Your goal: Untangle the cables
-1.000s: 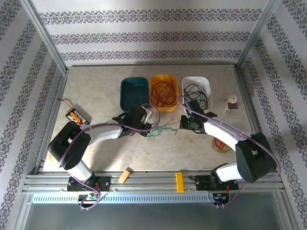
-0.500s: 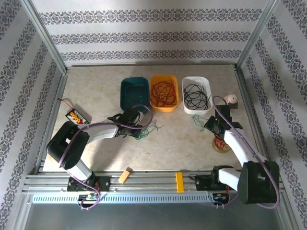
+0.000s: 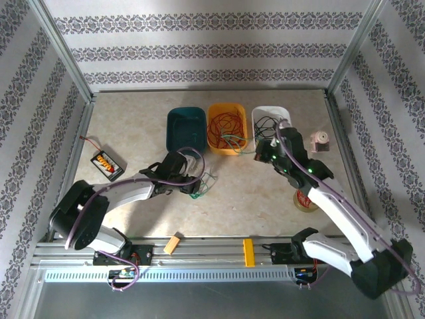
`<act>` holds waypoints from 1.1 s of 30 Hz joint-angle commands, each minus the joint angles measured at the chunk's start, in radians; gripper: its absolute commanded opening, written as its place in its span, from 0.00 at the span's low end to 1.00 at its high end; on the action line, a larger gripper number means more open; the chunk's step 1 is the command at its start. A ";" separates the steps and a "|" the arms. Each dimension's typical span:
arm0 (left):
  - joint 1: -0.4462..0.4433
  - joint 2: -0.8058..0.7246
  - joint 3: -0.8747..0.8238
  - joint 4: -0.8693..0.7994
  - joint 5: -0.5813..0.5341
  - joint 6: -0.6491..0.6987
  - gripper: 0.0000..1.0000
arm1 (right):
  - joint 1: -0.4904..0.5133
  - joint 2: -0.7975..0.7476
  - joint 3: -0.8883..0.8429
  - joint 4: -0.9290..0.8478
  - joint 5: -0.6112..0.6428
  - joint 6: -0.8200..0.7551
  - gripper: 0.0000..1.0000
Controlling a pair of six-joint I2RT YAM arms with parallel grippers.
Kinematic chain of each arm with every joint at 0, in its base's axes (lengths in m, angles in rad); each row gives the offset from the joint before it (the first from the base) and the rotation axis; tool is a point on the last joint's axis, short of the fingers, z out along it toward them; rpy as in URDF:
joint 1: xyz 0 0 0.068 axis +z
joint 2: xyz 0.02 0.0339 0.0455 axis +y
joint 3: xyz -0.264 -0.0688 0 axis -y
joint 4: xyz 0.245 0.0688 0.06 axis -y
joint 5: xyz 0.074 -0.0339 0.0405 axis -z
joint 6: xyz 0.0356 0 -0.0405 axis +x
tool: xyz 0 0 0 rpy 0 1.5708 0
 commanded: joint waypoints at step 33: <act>0.104 -0.206 0.103 -0.147 -0.282 -0.104 0.87 | 0.179 0.719 0.642 -0.016 0.084 -0.110 0.42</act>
